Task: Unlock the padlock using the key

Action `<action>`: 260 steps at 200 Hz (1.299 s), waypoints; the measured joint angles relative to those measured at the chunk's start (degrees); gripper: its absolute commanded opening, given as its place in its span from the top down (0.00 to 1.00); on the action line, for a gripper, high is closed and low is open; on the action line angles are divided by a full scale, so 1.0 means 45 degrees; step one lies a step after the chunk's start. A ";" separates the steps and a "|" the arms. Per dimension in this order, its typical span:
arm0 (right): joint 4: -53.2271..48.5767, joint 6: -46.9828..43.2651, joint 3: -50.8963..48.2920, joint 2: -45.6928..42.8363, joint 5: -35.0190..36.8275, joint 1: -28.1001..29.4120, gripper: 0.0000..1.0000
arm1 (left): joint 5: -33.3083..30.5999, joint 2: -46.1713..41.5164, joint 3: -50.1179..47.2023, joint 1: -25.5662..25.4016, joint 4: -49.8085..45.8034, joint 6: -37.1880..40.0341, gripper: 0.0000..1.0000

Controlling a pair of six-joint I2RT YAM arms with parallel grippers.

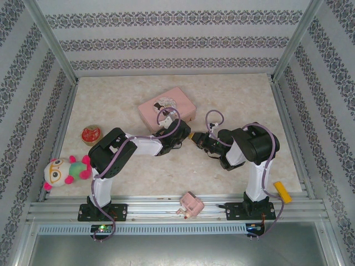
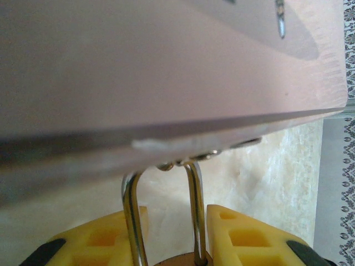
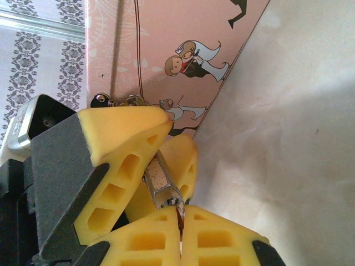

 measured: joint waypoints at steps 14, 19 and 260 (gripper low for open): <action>0.0000 0.0000 0.0000 0.0000 0.0000 0.0000 1.00 | 0.0000 0.0000 0.0000 0.0000 0.0000 0.0005 1.00; 0.0000 0.0000 0.0000 0.0000 0.0000 0.0000 1.00 | 0.0000 0.0000 0.0000 0.0000 0.0000 0.0000 1.00; -0.0903 -0.0495 0.0325 -0.0248 -0.0146 -0.0083 1.00 | -0.0102 0.0010 -0.0117 0.0005 0.0335 -0.0078 1.00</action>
